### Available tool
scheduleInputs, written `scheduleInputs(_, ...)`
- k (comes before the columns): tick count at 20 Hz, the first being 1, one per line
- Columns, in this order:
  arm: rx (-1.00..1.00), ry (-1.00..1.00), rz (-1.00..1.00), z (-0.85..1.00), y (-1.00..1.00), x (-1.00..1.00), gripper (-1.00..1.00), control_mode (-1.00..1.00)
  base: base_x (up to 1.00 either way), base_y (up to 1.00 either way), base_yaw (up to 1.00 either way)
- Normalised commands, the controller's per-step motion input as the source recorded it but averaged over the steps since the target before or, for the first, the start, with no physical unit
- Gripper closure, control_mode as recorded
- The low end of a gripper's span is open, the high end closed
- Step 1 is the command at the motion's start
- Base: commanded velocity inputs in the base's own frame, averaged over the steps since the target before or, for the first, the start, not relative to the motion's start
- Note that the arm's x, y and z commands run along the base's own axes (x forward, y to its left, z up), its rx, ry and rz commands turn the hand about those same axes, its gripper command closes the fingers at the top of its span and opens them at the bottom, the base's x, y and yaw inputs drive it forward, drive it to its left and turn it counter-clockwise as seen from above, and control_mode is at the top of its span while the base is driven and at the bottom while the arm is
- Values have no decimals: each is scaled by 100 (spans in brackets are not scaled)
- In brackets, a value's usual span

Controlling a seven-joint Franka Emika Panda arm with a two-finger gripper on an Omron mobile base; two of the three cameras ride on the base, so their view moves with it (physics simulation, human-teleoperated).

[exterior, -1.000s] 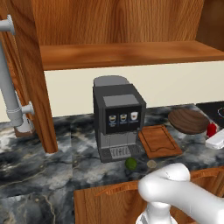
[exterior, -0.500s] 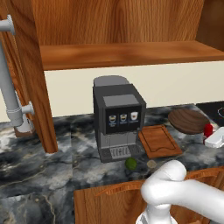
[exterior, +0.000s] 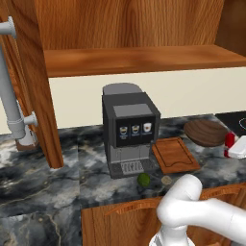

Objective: Open the cabinet. Place the bowl and condiment on the counter. Then place the lime and garlic on the cutting board.

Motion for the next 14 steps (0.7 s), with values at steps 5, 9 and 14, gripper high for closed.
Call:
scheduleInputs(5, 0, -14, 4, -12, -3, -35, 100, -100, 0, 0, 0)
scheduleInputs(9, 0, -12, 1, -14, 0, -24, -100, -100, 0, 0, 0)
scheduleInputs(14, 0, -9, 0, -2, 0, 0, -100, -100, 0, 0, 0)
